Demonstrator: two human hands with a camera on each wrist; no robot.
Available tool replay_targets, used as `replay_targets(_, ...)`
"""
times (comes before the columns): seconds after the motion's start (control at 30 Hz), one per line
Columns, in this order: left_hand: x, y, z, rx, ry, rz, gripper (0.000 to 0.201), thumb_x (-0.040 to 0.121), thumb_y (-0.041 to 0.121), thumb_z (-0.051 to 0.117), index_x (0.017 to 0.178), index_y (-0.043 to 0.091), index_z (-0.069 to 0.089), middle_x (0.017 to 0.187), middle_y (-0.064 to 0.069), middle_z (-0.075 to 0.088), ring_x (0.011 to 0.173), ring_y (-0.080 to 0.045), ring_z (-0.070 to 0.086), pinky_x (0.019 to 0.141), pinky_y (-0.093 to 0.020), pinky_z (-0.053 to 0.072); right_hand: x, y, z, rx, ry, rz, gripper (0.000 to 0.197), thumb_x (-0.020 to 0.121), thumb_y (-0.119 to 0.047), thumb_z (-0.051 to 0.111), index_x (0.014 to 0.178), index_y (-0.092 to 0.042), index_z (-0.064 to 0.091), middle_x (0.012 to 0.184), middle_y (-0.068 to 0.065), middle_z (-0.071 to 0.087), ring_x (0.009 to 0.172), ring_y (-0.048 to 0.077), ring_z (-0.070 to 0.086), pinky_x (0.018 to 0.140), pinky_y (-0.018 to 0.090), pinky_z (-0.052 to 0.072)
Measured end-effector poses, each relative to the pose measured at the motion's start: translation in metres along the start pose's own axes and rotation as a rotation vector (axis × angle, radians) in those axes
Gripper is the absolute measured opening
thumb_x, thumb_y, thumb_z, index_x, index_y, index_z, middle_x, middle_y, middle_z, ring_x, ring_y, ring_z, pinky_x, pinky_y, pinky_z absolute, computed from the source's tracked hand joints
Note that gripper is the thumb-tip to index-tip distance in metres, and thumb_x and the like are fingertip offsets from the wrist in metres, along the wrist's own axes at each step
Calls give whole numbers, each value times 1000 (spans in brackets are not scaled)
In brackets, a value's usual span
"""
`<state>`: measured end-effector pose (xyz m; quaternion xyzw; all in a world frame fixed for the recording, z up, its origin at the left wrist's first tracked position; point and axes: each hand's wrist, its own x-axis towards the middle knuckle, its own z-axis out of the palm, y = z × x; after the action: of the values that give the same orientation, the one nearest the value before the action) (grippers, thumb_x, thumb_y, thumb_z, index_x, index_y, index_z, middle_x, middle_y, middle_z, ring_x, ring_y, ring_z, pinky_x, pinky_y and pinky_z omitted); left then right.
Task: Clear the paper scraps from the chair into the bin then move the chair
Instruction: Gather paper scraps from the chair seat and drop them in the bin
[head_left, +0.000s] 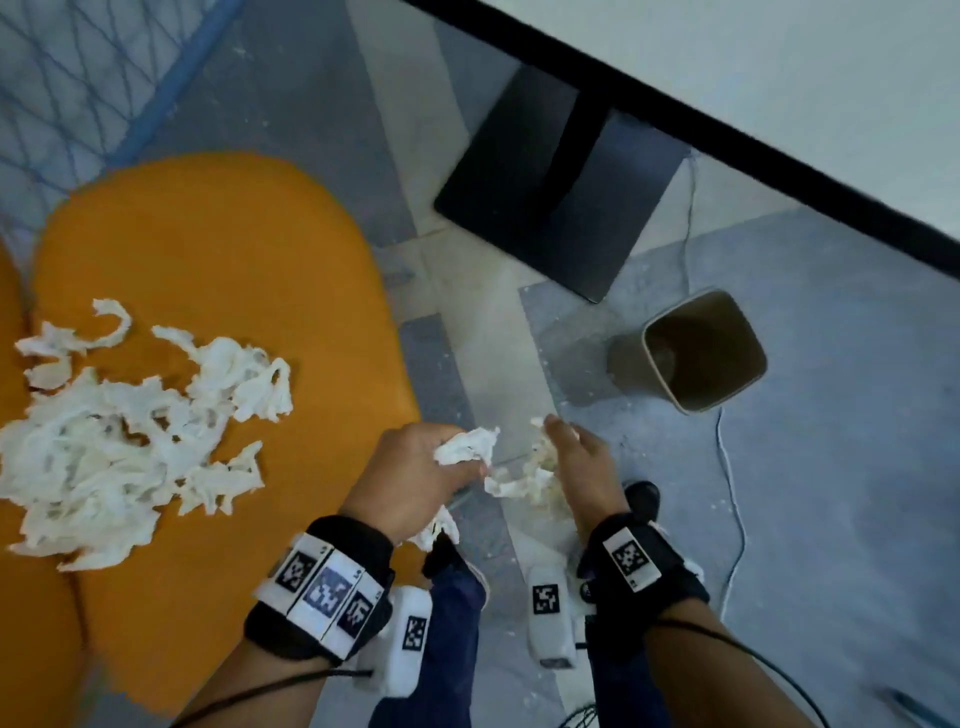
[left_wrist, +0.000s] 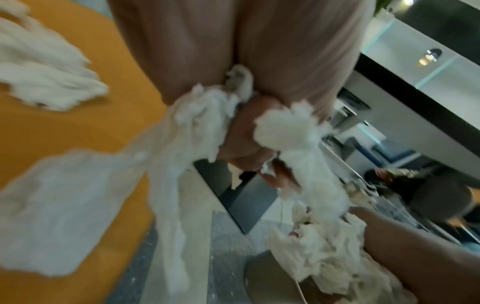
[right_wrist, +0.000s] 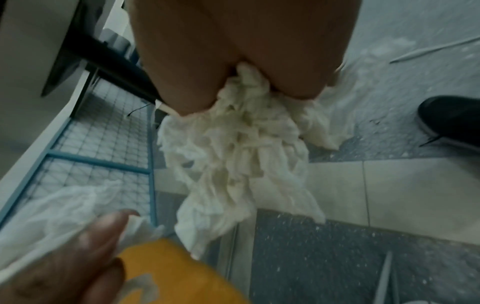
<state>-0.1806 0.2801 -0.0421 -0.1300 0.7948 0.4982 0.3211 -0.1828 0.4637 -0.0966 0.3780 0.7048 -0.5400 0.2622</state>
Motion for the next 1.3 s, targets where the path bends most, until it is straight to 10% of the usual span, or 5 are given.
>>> replay_targets(0.23, 68, 57, 140, 241, -205, 21, 38, 81, 51, 69, 71, 14, 67, 60, 3, 61, 57, -12, 55, 58, -29, 41, 52, 57, -137, 65, 27, 95, 14, 79, -18, 62, 85, -27, 71, 82, 5, 73, 80, 23, 67, 88, 44, 56)
replay_targets(0.53, 141, 123, 291, 671, -244, 223, 55, 94, 50, 51, 48, 22, 39, 57, -9, 53, 60, -31, 47, 57, -33, 33, 120, 98, -267, 217, 185, 116, 44, 93, -51, 52, 62, -21, 63, 68, 2, 64, 66, 17, 59, 71, 31, 45)
replay_targets(0.77, 225, 145, 361, 751, -196, 312, 32, 94, 41, 53, 79, 16, 68, 72, -2, 62, 74, -28, 57, 65, -32, 40, 206, 92, -299, 399, 266, 94, 56, 94, -55, 45, 60, -12, 58, 57, 3, 53, 57, 21, 50, 64, 28, 38)
replay_targets(1.0, 298, 152, 398, 568, -184, 383, 17, 94, 28, 51, 97, 15, 61, 103, -1, 57, 92, -15, 54, 75, -26, 40, 282, 80, -302, 505, 316, 27, 54, 97, -52, 41, 82, -9, 70, 95, 16, 72, 93, 32, 65, 88, 39, 50)
replay_targets(1.3, 369, 109, 399, 765, -187, 363, 38, 80, 3, 56, 117, 10, 50, 121, -11, 45, 107, -24, 50, 94, -33, 42, 350, 64, -283, 584, 81, 2, 60, 92, -62, 39, 128, -16, 52, 133, 9, 52, 119, 24, 52, 108, 46, 38)
